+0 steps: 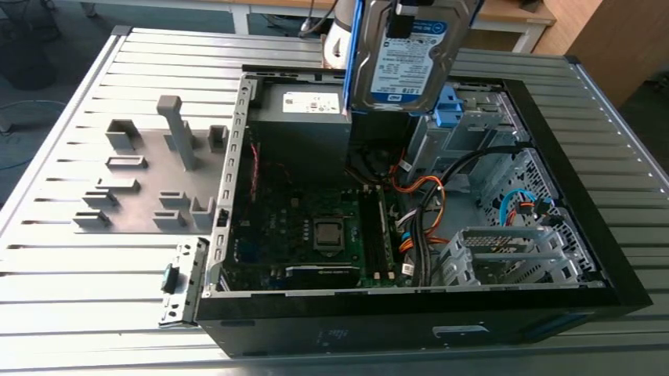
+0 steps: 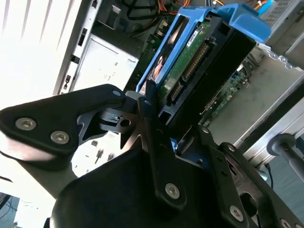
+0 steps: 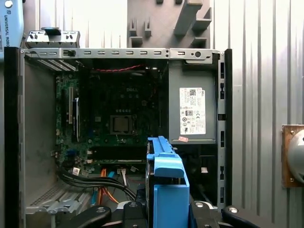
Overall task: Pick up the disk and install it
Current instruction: 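Pick up the disk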
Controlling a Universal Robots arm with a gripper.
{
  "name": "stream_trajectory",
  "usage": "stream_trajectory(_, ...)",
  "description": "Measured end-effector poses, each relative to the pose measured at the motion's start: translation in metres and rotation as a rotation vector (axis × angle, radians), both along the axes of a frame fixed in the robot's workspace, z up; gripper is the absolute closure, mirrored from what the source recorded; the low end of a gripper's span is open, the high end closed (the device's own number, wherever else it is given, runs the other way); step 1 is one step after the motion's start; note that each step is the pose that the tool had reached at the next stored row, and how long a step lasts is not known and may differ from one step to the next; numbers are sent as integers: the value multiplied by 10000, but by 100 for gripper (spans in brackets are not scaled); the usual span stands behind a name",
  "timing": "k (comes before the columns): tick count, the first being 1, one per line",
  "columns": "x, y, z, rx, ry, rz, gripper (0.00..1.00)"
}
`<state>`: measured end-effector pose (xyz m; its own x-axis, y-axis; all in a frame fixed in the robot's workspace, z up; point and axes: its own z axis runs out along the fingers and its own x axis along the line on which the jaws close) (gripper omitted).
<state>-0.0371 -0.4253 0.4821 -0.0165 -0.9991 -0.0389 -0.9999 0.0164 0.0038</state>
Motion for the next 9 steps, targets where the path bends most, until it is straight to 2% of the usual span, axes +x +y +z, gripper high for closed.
stream_trajectory(9, 0, -74, 0, -1, 1, 0, 64)
